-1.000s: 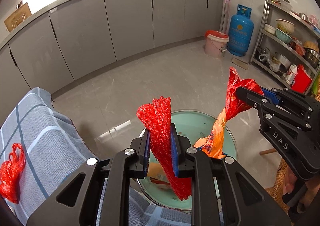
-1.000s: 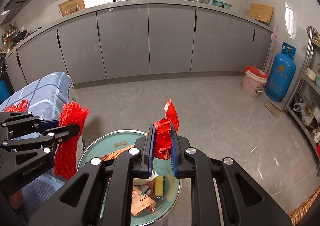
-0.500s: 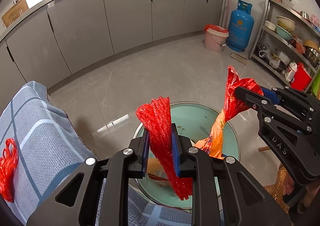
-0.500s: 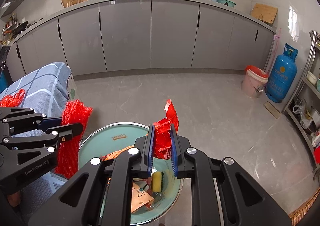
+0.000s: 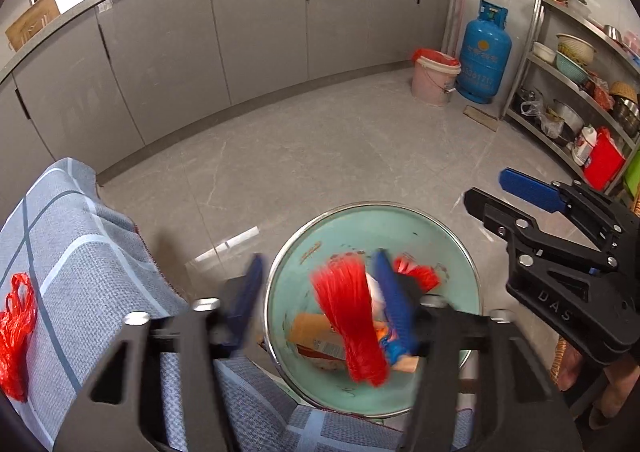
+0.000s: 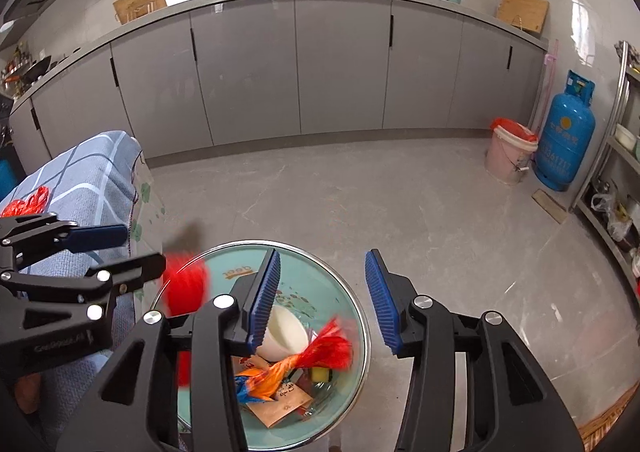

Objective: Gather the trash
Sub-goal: 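Open the right tool to drop the red bag while the left tool releases the mesh net, then move both open tools back over the white paper towel and red bag on the table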

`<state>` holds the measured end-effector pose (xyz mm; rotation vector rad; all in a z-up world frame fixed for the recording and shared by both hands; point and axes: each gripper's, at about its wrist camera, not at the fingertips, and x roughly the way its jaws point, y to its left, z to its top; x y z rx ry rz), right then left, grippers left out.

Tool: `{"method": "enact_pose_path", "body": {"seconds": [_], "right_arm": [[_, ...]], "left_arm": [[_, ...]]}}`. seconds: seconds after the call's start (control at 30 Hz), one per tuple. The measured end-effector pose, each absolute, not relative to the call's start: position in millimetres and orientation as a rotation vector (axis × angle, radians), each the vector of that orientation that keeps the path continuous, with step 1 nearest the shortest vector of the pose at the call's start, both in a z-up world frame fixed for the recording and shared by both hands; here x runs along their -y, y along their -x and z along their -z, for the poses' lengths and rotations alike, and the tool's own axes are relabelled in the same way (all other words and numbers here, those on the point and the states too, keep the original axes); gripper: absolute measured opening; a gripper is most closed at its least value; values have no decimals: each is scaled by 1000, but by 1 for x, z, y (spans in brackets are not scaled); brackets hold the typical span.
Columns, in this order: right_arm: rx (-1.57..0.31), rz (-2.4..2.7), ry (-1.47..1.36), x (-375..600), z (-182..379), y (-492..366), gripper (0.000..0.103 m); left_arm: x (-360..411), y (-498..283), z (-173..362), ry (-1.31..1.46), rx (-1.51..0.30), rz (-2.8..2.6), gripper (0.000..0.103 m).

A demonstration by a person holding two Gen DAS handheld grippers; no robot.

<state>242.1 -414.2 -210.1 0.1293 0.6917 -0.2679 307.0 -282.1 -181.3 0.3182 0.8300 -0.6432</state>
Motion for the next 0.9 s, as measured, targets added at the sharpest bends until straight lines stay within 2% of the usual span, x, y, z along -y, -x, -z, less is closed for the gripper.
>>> {"method": "enact_pose_path", "body": {"seconds": [0.03, 0.13, 0.27, 0.8, 0.9], "right_arm": [[-690, 269, -132, 414, 210, -241, 50], [-687, 274, -138, 415, 211, -240, 53], [-674, 287, -159, 419, 209, -235, 63], [-674, 292, -170, 418, 209, -227, 69], [-679, 296, -170, 420, 209, -227, 70]], "left_arm": [[281, -307, 181, -312, -826, 636, 76], [280, -307, 181, -308, -829, 639, 76], [280, -308, 181, -314, -832, 635, 78], [276, -310, 181, -312, -832, 618, 84], [276, -310, 180, -311, -830, 615, 87]]}}
